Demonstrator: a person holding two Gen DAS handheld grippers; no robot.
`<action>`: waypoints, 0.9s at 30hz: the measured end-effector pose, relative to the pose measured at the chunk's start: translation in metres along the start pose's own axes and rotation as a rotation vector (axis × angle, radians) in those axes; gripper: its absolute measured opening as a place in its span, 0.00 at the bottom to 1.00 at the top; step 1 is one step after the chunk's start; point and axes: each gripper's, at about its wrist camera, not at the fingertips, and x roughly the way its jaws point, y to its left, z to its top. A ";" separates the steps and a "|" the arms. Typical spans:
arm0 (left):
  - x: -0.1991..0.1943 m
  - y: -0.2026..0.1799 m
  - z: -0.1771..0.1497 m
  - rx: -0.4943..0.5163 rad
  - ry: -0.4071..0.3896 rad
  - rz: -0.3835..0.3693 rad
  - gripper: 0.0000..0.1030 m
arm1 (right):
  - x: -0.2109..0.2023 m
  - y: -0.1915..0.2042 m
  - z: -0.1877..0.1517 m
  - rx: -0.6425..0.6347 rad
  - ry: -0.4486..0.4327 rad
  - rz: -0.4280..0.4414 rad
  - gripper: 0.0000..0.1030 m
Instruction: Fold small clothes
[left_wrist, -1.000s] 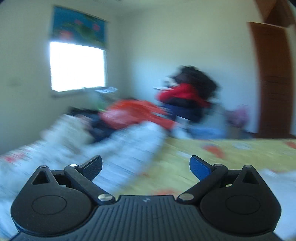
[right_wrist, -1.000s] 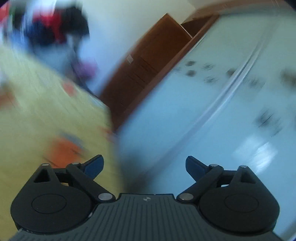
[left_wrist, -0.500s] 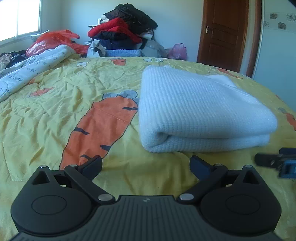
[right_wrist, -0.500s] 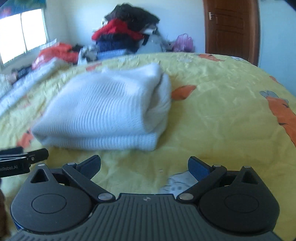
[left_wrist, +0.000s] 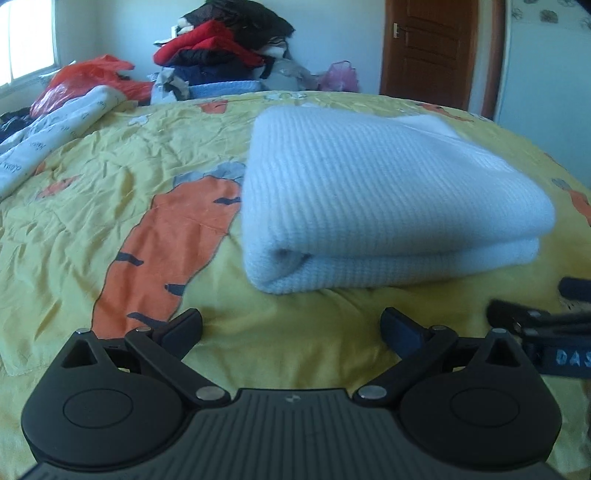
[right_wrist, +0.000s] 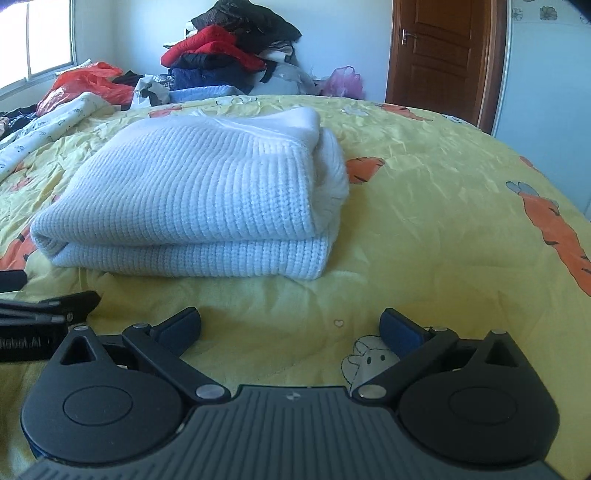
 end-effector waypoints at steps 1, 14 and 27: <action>-0.001 0.000 -0.001 -0.001 -0.002 0.000 1.00 | 0.000 0.000 0.000 0.000 -0.001 0.002 0.99; -0.001 0.000 -0.001 0.007 -0.003 -0.001 1.00 | 0.000 -0.001 -0.002 -0.005 -0.005 0.003 0.99; -0.001 0.000 -0.001 0.008 -0.004 -0.004 1.00 | 0.000 -0.001 -0.002 -0.006 -0.006 0.001 0.99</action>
